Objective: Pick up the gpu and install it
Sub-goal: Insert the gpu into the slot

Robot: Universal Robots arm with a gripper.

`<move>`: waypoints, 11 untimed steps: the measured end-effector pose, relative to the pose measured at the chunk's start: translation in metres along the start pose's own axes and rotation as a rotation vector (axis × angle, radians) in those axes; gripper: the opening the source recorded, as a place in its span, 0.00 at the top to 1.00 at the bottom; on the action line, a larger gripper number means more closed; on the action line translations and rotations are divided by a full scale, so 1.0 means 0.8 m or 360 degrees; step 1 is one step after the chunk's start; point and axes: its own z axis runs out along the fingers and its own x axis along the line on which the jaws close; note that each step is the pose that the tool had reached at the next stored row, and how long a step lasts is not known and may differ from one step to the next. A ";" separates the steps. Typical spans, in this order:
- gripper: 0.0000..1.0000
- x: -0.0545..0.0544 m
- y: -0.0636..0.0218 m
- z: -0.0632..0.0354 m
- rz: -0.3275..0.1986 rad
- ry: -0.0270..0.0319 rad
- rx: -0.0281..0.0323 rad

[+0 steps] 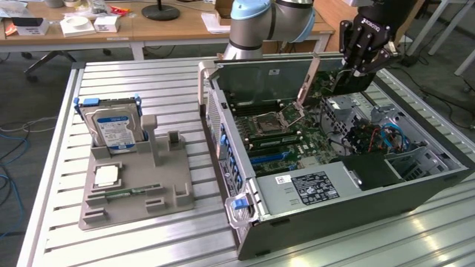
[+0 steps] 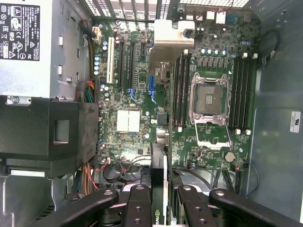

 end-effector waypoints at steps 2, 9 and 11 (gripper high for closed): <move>0.74 0.000 0.000 0.000 0.0000 0.00000 0.00001; 0.74 -0.001 0.014 0.000 0.0001 0.00001 0.00001; 0.74 -0.001 0.015 0.000 0.0001 0.00000 -0.00001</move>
